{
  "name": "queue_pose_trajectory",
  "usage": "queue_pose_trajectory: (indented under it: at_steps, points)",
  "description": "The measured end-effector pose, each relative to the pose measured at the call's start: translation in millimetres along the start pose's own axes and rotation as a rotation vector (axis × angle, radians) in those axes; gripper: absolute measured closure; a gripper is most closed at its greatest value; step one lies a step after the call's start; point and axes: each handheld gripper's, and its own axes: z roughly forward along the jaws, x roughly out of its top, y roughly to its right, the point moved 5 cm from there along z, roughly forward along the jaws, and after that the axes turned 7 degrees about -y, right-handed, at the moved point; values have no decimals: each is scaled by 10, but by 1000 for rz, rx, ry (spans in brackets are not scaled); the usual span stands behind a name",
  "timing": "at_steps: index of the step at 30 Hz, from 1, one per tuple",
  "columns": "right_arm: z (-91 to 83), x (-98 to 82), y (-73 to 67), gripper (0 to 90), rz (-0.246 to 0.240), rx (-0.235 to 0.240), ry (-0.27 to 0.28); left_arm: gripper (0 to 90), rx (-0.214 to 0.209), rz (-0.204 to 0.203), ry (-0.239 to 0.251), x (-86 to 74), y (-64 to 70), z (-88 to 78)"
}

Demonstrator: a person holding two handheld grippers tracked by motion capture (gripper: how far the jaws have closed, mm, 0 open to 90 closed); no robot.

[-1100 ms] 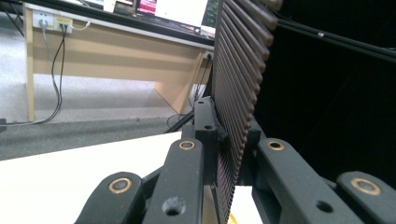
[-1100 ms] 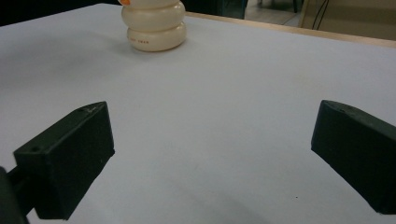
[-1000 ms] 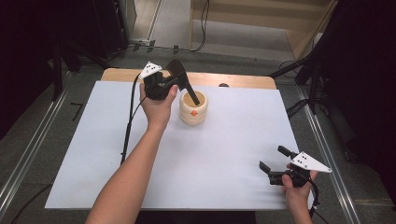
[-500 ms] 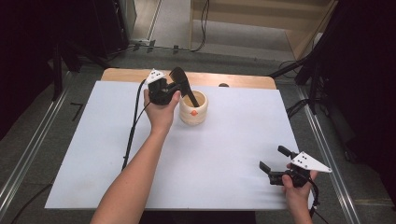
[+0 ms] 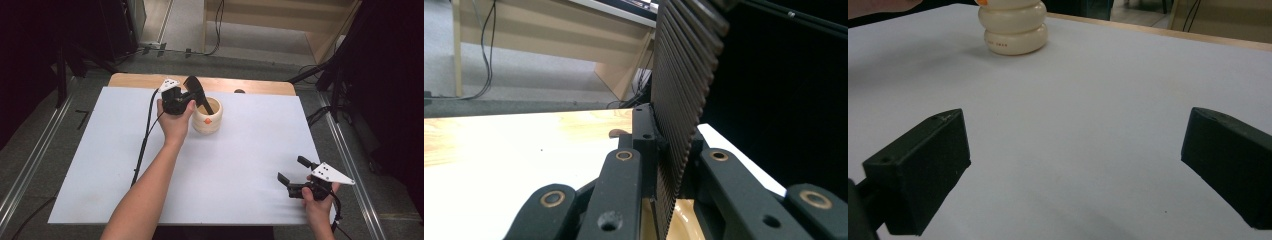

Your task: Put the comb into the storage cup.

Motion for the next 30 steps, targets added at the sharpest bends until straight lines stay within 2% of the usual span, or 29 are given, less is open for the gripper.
queue_pose_trajectory:
  at_steps: [9,12,17,20,22,26,27,29,30]
  points:
    - [1,1,5,0,0,-2,1,840,-17,-36,-16,-75,-3,55]
    - [1,1,7,0,-1,-2,1,827,-4,-38,-22,-83,-23,63]
    - [3,1,8,0,0,-3,1,625,17,-54,-38,-81,-77,46]
    - [5,1,6,0,-3,-2,-1,466,39,-33,-49,-83,-90,23]
    - [4,1,6,0,-3,-2,-1,326,70,-15,-42,-76,-89,-10]
    - [5,2,5,0,-6,-2,-1,132,81,7,-36,-73,-89,-67]
    - [5,2,3,0,-5,-2,-2,128,74,12,-35,-77,-90,-82]
    - [5,1,1,0,-2,-3,-2,98,92,18,-31,-84,-98,-113]
    - [6,3,4,0,-6,-3,0,97,80,13,-31,-88,-100,-129]
